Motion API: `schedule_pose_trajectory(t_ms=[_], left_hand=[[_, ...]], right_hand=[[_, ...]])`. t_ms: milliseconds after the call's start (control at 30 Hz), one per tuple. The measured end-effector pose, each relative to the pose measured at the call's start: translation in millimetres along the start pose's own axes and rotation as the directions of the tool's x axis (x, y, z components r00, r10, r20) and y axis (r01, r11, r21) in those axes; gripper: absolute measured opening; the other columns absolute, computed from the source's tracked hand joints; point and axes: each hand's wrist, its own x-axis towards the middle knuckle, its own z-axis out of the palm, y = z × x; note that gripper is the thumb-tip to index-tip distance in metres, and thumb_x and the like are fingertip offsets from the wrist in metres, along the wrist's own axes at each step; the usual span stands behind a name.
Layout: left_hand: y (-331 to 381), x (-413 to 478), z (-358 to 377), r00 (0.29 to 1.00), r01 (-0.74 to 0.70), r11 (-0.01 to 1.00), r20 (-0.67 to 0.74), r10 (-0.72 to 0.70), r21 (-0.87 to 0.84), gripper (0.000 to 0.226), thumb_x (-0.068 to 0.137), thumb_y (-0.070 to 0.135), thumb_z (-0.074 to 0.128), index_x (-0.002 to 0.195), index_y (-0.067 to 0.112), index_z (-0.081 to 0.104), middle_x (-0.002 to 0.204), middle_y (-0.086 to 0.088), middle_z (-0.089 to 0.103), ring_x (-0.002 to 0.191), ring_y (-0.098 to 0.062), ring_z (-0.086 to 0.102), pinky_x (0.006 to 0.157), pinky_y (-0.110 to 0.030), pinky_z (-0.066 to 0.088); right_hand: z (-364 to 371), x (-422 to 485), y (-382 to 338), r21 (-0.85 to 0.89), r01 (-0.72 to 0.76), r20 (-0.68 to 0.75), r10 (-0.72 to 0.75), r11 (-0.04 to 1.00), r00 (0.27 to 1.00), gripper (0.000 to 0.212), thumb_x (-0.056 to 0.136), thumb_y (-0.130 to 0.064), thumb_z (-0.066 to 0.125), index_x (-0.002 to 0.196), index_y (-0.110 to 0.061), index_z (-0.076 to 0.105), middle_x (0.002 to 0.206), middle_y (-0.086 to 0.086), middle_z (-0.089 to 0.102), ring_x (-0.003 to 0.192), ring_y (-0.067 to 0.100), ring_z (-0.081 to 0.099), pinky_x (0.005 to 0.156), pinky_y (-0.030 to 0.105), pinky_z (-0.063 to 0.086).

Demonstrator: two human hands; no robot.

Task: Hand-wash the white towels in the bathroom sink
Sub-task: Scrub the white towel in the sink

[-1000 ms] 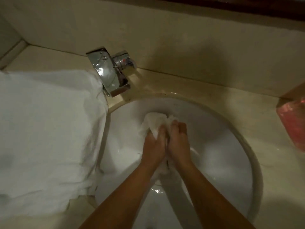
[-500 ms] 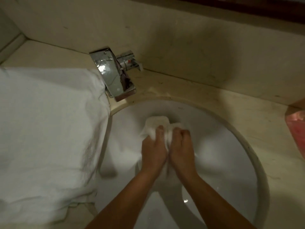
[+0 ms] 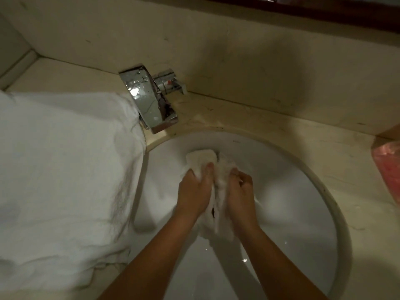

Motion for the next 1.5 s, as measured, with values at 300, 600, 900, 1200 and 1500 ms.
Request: schedule_pose_trajectory(t_ms=[300, 600, 900, 1200, 1500], left_hand=[[-20, -14, 19, 0.999, -0.041, 0.991, -0.034, 0.037, -0.125, 0.029, 0.102, 0.051, 0.059, 0.123, 0.032, 0.056, 0.105, 0.019, 0.066, 0.100, -0.002, 0.064, 0.084, -0.010, 0.048], [-13, -19, 0, 0.970, -0.242, 0.963, 0.024, 0.241, 0.116, 0.047, 0.093, 0.067, 0.047, 0.081, 0.023, 0.060, 0.070, 0.009, 0.062, 0.067, 0.010, 0.060, 0.059, -0.011, 0.041], [-8, -19, 13, 0.952, -0.301, 0.950, 0.075, 0.295, 0.083, 0.040, 0.104, 0.046, 0.051, 0.077, 0.020, 0.064, 0.063, 0.011, 0.061, 0.064, 0.009, 0.062, 0.058, -0.007, 0.039], [-8, -21, 7, 0.947, -0.321, 0.938, 0.058, 0.316, 0.129, 0.042, 0.103, 0.051, 0.043, 0.070, 0.028, 0.058, 0.060, 0.013, 0.057, 0.065, 0.011, 0.062, 0.058, -0.006, 0.040], [-17, -9, 13, 0.976, -0.185, 0.957, -0.069, 0.204, 0.223, 0.076, 0.094, 0.075, 0.029, 0.153, 0.027, 0.038, 0.148, 0.009, 0.038, 0.120, -0.012, 0.059, 0.092, -0.025, 0.046]], right_hand=[[-1, 2, 25, -0.076, 0.159, 0.027, -0.157, 0.984, 0.987, 0.045, 0.107, -0.051, 0.051, 0.148, -0.033, 0.046, 0.123, -0.014, 0.066, 0.106, 0.005, 0.067, 0.088, 0.026, 0.056], [-18, 6, 3, 0.012, 0.139, -0.188, -0.134, 0.990, 0.973, 0.031, 0.108, -0.037, 0.057, 0.133, -0.019, 0.054, 0.114, 0.002, 0.069, 0.102, 0.022, 0.069, 0.080, 0.026, 0.053], [-10, 1, 1, -0.005, 0.073, -0.129, -0.073, 0.997, 0.989, 0.046, 0.109, -0.054, 0.044, 0.132, -0.020, 0.064, 0.118, 0.001, 0.074, 0.106, 0.018, 0.071, 0.092, 0.036, 0.056], [-12, 11, 6, -0.122, 0.111, -0.014, -0.113, 0.986, 0.993, 0.044, 0.107, -0.057, 0.045, 0.121, -0.022, 0.070, 0.110, 0.001, 0.077, 0.099, 0.016, 0.073, 0.093, 0.038, 0.058], [3, 6, 17, -0.043, 0.206, 0.072, -0.203, 0.978, 0.977, 0.047, 0.111, -0.047, 0.043, 0.157, -0.040, 0.040, 0.150, -0.012, 0.052, 0.135, 0.010, 0.054, 0.114, 0.036, 0.045]])
